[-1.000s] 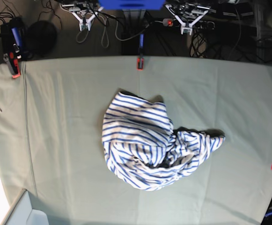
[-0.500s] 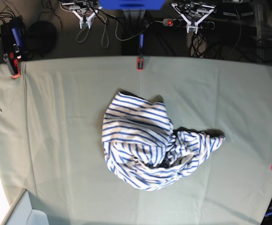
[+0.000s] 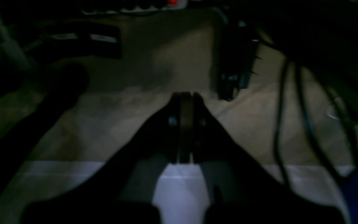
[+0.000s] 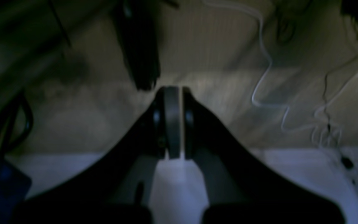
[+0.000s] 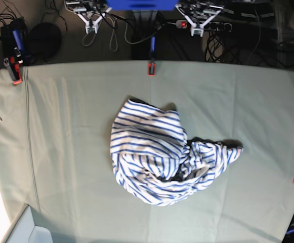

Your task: Layout the t-shirt on the table in an organized manner, then fold the t-shirt properly

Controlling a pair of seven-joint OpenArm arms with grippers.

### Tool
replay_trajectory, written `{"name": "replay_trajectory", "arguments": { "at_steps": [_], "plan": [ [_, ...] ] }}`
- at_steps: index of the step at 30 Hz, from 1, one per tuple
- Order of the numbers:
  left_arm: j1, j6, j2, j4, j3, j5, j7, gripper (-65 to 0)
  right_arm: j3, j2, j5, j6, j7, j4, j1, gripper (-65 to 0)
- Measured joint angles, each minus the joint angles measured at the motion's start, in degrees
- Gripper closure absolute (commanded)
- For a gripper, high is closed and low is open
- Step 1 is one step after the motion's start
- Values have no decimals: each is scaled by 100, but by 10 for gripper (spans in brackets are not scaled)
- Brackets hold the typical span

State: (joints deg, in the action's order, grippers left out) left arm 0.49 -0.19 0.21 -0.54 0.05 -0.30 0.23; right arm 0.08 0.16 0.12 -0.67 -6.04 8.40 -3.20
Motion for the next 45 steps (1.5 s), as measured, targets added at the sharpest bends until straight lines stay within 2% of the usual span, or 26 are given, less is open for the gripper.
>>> {"name": "replay_trajectory", "arguments": {
  "at_steps": [3,17,22,25,27,31,33,35,38,40,45],
  "plan": [
    [15,0,48,0,0,0,0,-4,2,22,-15,2,-133,144,15,-1],
    [26,0,46,0,7,0,-22,-2,-13,111,-17,0,-55,299,-2,0],
    [267,-11,-131,-188,-4,-2,-142,-2,-13,144,-24,0,-55,1023,-546,0],
    [953,-2,-264,-1032,-4,-9,-319,-2,-13,140,-37,0,-151,1888,-1187,0],
    [1510,-4,-326,-1812,-7,-7,-214,-2,-13,138,-35,2,-173,2426,-1591,0],
    [2503,-17,-396,-3543,-2,-22,-186,-1,-13,140,-44,15,-586,3517,-2144,0],
    [3042,33,-468,-4645,-4,-367,-179,-1,-13,140,-50,39,-927,4437,-2522,0],
    [3510,-72,-660,-5639,20,-785,-190,-1,-15,166,-52,83,-1080,5475,-2935,0],
    [4218,46,-1088,-6937,-2,-1390,-157,-1,-35,236,-85,83,-1357,6859,-3633,0],
    [4518,92,-1384,-7685,-17,-1646,-31,-1,-98,319,-37,83,-1563,7698,-3980,0],
    [4977,63,-1926,-9315,-2,-2020,-153,-1,-90,450,-37,85,-2002,9484,-4378,0]
  ]
}}
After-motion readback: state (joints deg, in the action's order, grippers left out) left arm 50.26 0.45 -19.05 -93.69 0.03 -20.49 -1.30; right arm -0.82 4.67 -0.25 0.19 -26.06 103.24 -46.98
